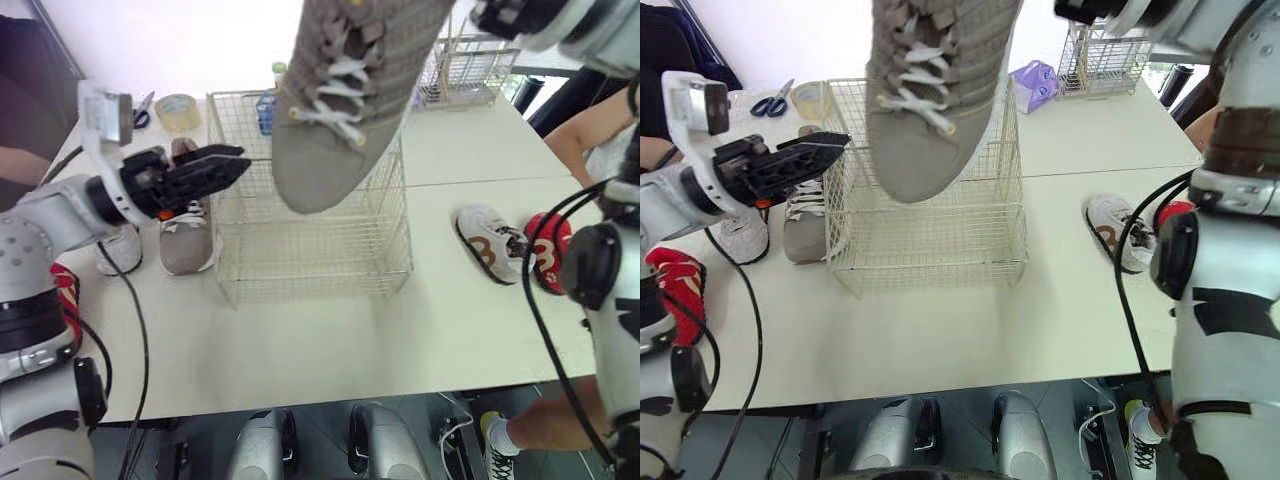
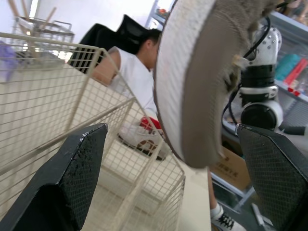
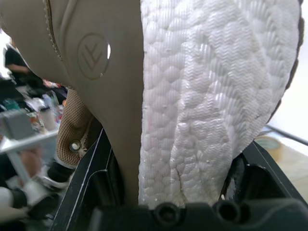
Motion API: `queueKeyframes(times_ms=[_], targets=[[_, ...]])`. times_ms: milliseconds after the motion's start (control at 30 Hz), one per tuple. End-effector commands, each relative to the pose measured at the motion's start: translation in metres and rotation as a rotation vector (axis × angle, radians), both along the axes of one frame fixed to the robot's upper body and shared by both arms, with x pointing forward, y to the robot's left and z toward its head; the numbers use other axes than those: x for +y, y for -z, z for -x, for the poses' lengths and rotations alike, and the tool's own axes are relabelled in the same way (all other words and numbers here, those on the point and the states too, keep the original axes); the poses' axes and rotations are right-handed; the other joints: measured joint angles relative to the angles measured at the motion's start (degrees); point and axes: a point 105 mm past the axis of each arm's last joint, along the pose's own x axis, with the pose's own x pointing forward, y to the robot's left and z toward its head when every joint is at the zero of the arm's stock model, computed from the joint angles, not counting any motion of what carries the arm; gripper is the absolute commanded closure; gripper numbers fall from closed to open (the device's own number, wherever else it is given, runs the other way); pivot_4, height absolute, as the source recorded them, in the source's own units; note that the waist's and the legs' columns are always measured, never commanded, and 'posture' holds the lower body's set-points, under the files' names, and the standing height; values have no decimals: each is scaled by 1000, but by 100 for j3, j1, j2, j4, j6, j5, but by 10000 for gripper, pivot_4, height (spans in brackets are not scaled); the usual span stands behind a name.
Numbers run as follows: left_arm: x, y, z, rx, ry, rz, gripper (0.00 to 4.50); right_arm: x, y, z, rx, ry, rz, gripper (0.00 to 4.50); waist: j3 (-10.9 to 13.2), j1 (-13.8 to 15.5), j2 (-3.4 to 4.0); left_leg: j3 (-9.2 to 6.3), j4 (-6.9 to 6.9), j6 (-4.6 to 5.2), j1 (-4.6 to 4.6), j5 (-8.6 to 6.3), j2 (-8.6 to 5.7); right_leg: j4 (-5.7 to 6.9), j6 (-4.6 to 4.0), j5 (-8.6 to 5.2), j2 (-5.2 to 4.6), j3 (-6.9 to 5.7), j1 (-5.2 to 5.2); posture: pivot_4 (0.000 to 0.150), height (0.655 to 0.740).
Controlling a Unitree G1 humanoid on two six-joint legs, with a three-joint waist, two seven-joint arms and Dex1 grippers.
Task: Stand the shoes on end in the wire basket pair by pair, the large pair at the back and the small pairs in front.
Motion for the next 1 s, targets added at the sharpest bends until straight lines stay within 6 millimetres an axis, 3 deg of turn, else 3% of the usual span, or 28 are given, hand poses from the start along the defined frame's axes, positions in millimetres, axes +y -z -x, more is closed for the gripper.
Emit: queueKeyframes(times_ms=[33, 300, 533, 767, 1000], targets=[[6, -13, 6, -66, -23, 27, 560, -8, -32, 10, -241, -3, 45, 24414, 0, -3, -1, 0, 0, 0, 0, 0, 1, 1, 0, 0, 0, 0, 0, 1500, 7400], [-8, 0, 13, -64, -10, 28, 560, -4, -37, 2, -547, 31, 271, 24414, 13, -20, -9, 7, -4, -26, 0, 14, 1, -3, 1, 0, -2, 4, -1, 1500, 7400], [-16, 7, 20, -56, -6, 42, 560, -1, -44, 3, -633, 42, 300, 24414, 15, -15, -11, 6, -7, -34, 0, 17, 2, 0, 0, 0, -4, 4, -4, 1500, 7400], [-18, 10, 23, -54, -17, 54, 560, -1, -35, -3, -556, 28, 315, 24414, 16, -19, -10, 5, -7, -36, 0, 17, 2, 0, 0, 0, -5, 4, -3, 1500, 7400], [-21, 12, 23, -57, -24, 64, 560, 11, -2, -17, -414, -49, 346, 24414, 16, -15, -10, 4, -7, -37, 1, 18, 2, 1, -1, 0, -6, 4, -2, 1500, 7400]])
